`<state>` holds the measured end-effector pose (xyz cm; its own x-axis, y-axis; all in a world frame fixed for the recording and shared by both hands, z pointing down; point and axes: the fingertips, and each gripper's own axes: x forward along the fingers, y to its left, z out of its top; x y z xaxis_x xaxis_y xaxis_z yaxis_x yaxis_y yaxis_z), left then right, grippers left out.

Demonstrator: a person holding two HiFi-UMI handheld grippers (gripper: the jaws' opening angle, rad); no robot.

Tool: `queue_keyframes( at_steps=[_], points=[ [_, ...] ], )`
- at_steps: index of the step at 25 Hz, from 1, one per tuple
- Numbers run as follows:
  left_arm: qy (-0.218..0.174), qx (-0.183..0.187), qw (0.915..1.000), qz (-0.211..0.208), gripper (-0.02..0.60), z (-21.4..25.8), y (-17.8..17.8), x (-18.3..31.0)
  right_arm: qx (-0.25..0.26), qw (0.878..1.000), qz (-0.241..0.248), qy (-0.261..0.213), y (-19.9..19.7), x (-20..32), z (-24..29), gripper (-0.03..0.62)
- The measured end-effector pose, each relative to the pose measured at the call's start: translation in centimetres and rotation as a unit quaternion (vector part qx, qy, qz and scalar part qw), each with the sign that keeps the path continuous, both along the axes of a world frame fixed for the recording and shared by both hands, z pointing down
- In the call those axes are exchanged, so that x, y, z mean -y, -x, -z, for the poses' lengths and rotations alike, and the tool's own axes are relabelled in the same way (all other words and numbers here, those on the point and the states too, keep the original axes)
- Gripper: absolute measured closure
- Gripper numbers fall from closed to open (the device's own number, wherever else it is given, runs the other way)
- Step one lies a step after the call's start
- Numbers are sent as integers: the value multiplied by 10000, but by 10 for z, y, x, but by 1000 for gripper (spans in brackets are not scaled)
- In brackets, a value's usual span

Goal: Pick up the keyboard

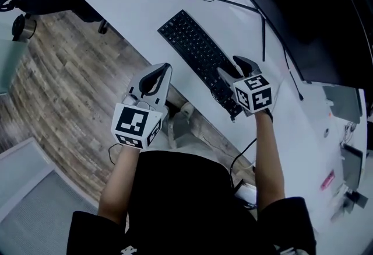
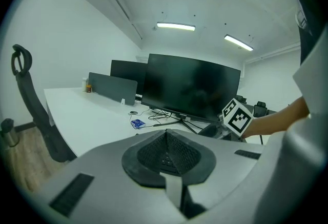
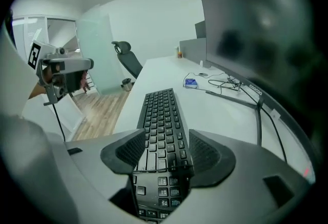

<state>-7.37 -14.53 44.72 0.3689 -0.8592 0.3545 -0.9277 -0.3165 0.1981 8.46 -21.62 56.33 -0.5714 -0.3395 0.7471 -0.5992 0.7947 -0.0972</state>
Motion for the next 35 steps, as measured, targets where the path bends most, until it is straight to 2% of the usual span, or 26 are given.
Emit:
queue_keyframes(
  at_steps=[4,8,13,20,28,31,35],
  points=[
    [84,16,9999,-59,571,-6,5,2,-349,9987,119,337,-2,4,-32,304],
    [138,-19,9999,-81,571,-12,10,2,-465,9953,127,844,-5,1,-57,260],
    [128,-94,9998,-87,571,-14,15,5,-589,9899,271,1264,-8,-2,-76,240],
    [232,-97,9997,-69,571,-22,18,5,-466,9821,520,1747,-7,-1,-85,238],
    [287,-92,9994,-185,571,-27,12,6,-568,9788,660,1853,-6,-1,-85,243],
    [291,-82,9994,-189,571,-27,14,7,-685,9767,744,1893,-5,0,-85,272],
    [294,-64,9994,-179,571,-28,17,7,-744,9791,723,1751,-5,1,-82,279]
  ],
)
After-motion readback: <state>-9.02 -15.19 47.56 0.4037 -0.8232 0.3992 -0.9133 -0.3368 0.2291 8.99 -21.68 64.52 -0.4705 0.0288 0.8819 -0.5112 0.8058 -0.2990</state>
